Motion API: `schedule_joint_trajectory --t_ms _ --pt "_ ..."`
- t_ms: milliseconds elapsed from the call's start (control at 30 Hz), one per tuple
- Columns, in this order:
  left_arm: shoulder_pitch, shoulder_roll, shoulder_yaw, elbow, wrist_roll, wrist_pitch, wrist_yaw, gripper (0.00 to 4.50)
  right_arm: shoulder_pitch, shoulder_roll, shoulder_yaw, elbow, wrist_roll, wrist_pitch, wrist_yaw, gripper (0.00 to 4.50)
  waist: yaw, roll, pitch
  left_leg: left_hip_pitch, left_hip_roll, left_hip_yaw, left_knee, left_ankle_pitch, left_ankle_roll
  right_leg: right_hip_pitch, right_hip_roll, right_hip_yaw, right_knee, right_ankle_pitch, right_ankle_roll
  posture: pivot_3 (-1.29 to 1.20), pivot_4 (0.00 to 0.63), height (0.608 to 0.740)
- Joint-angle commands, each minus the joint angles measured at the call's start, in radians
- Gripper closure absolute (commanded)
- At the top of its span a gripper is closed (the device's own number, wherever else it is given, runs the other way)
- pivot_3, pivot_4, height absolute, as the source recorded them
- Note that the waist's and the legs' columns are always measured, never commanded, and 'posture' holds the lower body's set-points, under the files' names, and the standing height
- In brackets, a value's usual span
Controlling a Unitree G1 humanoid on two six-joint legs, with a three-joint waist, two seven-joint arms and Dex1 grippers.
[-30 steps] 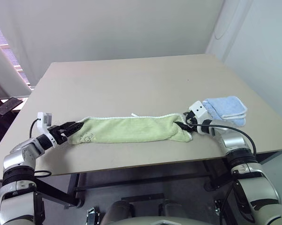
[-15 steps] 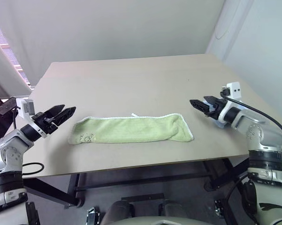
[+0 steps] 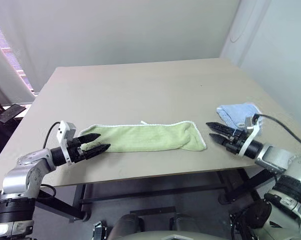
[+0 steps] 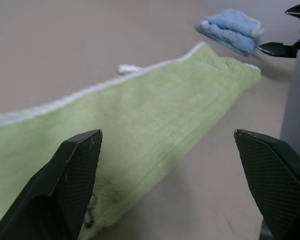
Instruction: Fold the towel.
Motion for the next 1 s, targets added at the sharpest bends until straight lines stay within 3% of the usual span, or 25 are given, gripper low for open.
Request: schedule_joint_trajectory --t_ms 33,300,433,533,700,1000 --pt "-0.026 0.0 -0.019 -0.022 0.009 -0.026 -0.012 0.04 0.044 0.057 -0.016 -0.038 0.179 0.007 -0.155 0.05 -0.001 0.0 0.0 0.0 0.0 0.0 0.0 0.0 0.0 0.0 0.0 0.0 0.0 0.0 0.0 0.0 0.0 0.736" --pt "-0.048 -0.018 -0.049 0.002 0.027 -0.044 -0.012 0.04 0.149 0.178 0.018 -0.103 0.497 -0.082 -0.515 0.05 -0.003 0.002 0.001 0.0 0.0 0.0 0.0 0.0 0.0 0.0 0.0 0.0 0.0 0.0 0.0 0.0 0.0 0.736" --pt "-0.042 -0.024 -0.045 -0.003 0.017 -0.04 -0.009 0.04 0.271 0.102 0.164 -0.138 0.781 -0.241 -0.674 0.05 -0.002 0.003 0.001 0.0 0.0 0.0 0.0 0.001 0.002 0.001 0.0 0.0 -0.002 0.0 0.0 0.0 0.0 0.736" --pt "-0.039 -0.028 -0.053 0.0 0.027 -0.049 -0.005 0.04 0.331 0.045 0.269 -0.159 0.891 -0.343 -0.739 0.05 -0.004 0.003 0.001 -0.001 0.0 0.0 0.0 0.001 0.004 0.002 0.0 0.0 -0.004 -0.001 0.0 0.0 0.0 0.736" --pt "-0.036 -0.042 -0.051 -0.01 0.018 -0.042 0.007 0.04 0.288 -0.003 0.321 -0.066 0.816 -0.511 -0.767 0.05 -0.009 0.003 0.002 0.0 0.001 0.0 0.0 0.001 0.004 0.002 0.0 0.0 -0.006 -0.001 0.001 0.0 0.0 0.736" --pt "-0.04 -0.038 -0.054 -0.007 0.022 -0.041 0.01 0.04 0.189 0.001 0.436 0.012 0.782 -0.572 -0.721 0.05 -0.006 0.003 0.002 0.0 0.001 0.0 0.0 0.0 0.006 0.008 0.001 0.0 -0.015 0.0 0.001 0.0 0.0 0.736"
